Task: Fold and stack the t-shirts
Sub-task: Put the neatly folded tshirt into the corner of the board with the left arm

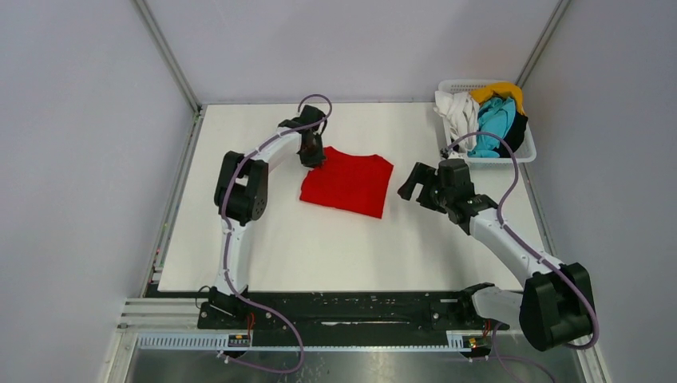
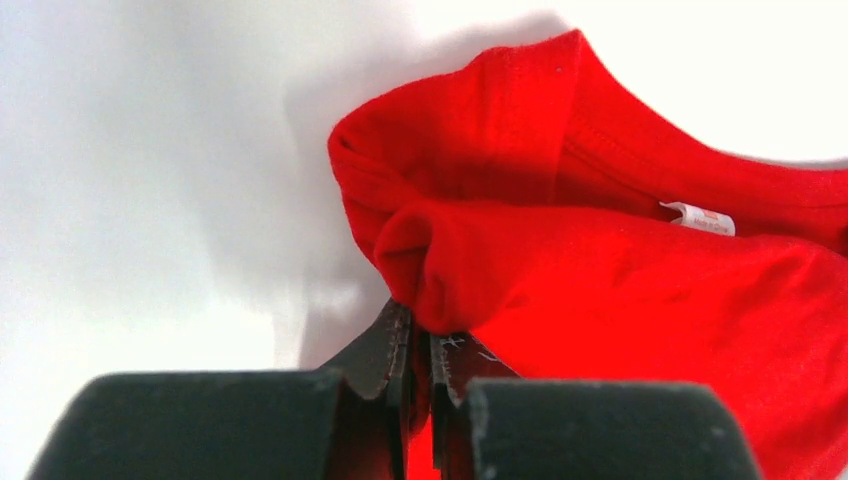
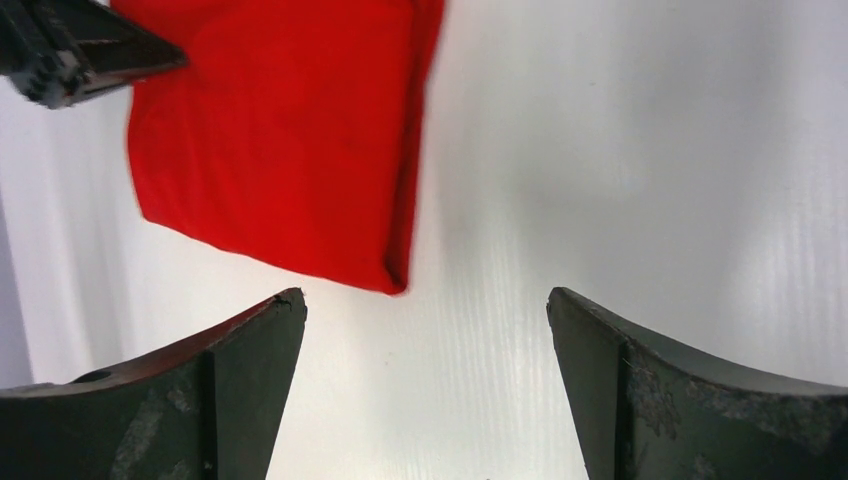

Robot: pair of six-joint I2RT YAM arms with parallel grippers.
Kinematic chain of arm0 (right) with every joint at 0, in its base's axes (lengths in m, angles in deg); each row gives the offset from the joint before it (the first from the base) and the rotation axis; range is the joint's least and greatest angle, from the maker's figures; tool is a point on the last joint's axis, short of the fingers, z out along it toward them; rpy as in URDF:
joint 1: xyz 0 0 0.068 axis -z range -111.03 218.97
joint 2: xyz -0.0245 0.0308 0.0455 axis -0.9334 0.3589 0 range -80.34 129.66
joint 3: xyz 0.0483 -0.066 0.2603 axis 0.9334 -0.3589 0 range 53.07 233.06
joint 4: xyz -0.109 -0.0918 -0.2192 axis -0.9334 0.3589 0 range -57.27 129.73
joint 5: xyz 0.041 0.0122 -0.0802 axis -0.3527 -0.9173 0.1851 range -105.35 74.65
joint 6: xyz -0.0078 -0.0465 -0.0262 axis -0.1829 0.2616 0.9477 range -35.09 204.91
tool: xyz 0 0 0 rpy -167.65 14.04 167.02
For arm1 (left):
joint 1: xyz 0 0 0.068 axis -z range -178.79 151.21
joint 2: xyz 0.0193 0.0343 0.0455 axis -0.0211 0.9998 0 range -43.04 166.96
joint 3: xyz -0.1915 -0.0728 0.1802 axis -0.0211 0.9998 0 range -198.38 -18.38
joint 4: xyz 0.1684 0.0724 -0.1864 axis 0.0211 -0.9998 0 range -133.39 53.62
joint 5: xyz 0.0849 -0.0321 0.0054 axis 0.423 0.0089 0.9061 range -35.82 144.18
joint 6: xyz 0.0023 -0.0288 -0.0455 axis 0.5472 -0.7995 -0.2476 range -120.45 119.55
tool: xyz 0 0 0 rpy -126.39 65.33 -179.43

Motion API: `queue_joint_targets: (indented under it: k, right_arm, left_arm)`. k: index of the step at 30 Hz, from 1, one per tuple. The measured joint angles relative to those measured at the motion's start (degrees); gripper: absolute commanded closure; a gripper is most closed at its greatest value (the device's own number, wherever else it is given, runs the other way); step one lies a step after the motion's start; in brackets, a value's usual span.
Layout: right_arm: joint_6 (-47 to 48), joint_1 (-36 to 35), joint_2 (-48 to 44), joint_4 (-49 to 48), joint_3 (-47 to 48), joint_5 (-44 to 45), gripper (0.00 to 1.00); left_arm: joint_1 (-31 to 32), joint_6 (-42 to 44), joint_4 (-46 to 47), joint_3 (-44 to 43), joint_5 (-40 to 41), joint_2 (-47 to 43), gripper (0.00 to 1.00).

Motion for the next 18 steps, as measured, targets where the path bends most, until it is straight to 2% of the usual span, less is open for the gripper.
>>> queue_joint_targets:
  k: [6, 14, 18]
  right_arm:
    - [2.3, 0.0, -2.8, 1.7, -0.8, 3.8, 0.01]
    - [3.3, 0.0, -6.9, 2.9, -2.3, 6.0, 0.0]
    - [3.7, 0.0, -7.7, 3.1, -2.4, 6.7, 0.01]
  left_arm:
    - [-2.8, 3.9, -7.3, -11.0, 14.2, 2.8, 1.0]
    - [-14.0, 12.9, -9.9, -31.9, 25.0, 13.0, 1.0]
    - [-18.3, 19.5, -6.8, -34.0, 29.1, 14.9, 1.0]
